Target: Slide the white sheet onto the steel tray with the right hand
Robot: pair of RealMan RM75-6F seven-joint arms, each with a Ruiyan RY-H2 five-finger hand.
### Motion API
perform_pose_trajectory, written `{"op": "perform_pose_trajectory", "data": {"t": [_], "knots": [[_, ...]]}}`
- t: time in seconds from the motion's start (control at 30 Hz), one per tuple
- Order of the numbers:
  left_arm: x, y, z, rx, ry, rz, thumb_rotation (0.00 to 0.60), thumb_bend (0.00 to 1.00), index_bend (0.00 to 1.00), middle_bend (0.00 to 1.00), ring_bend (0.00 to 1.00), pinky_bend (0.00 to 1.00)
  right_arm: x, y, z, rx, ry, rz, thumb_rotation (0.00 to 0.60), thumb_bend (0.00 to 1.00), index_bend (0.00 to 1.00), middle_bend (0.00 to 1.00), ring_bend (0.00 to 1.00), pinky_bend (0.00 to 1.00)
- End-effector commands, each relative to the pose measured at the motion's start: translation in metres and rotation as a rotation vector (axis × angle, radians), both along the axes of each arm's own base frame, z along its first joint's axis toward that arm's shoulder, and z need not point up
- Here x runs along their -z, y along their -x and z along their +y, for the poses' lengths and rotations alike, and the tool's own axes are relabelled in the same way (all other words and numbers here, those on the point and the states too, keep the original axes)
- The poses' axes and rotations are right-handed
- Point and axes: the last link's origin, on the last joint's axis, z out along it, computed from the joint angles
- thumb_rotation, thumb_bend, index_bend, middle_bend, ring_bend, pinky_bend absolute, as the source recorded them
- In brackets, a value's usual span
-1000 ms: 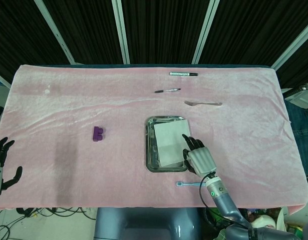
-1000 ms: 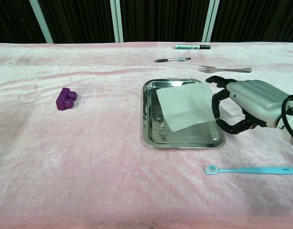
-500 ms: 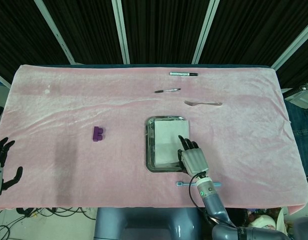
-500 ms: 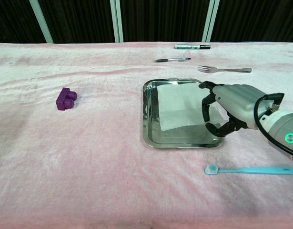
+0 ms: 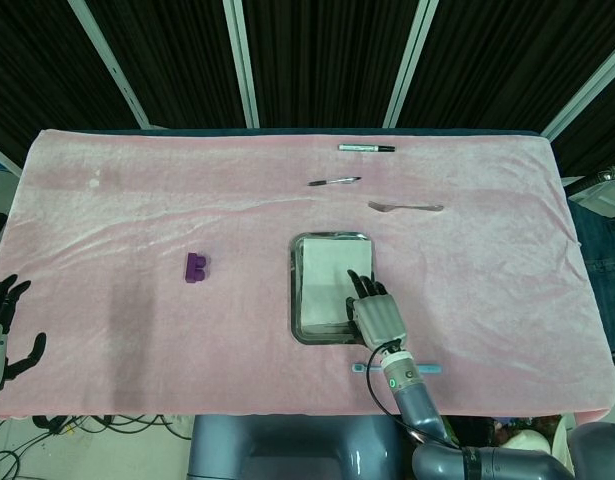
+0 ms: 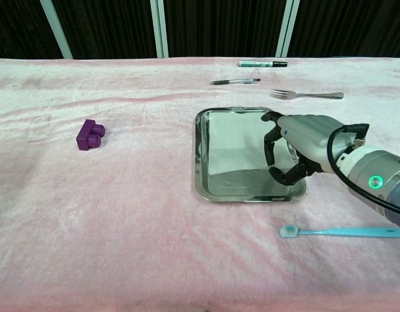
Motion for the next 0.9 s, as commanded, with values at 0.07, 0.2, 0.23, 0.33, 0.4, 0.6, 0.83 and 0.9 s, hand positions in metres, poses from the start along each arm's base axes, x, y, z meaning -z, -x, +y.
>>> {"op": "perform_pose_trajectory", "data": {"t": [0.07,0.2,0.23,0.33,0.4,0.6,0.83,0.9], "knots": [[-0.001,0.000,0.000,0.000,-0.003,-0.001,0.600,0.41,0.12,0.03,0.00,0.03,0.001,0.002,-0.002,-0.009,0.004,0.008,0.600,0.41,0.68,0.04,0.10,0.18],[0.000,0.000,0.000,-0.001,0.000,-0.001,0.600,0.41,0.12,0.03,0.00,0.03,0.000,0.009,-0.002,0.003,0.001,0.014,0.600,0.41,0.68,0.04,0.11,0.18],[0.000,0.000,0.000,-0.001,0.001,0.000,0.600,0.41,0.12,0.03,0.00,0.03,0.000,0.011,-0.003,0.005,-0.001,0.013,0.600,0.41,0.68,0.04,0.10,0.18],[0.000,0.000,0.000,-0.001,0.001,0.001,0.600,0.41,0.12,0.03,0.00,0.03,0.000,0.014,-0.003,0.005,-0.013,0.011,0.600,0.41,0.68,0.04,0.10,0.18],[0.000,0.000,0.000,-0.001,0.000,0.000,0.600,0.41,0.12,0.03,0.00,0.03,-0.001,0.016,-0.003,0.005,-0.017,0.009,0.600,0.41,0.68,0.04,0.10,0.18],[0.000,0.000,0.000,-0.001,0.003,0.002,0.600,0.41,0.12,0.03,0.00,0.03,-0.001,0.018,-0.002,0.001,-0.021,0.003,0.600,0.41,0.68,0.04,0.10,0.18],[0.000,0.000,0.000,-0.002,0.003,0.001,0.600,0.41,0.12,0.03,0.00,0.03,0.003,0.016,0.001,0.004,-0.030,-0.001,0.600,0.41,0.68,0.04,0.10,0.18],[0.000,0.000,0.000,-0.002,0.004,0.002,0.600,0.41,0.12,0.03,0.00,0.03,0.003,0.015,0.000,0.004,-0.025,-0.007,0.600,0.41,0.68,0.04,0.10,0.18]]}}
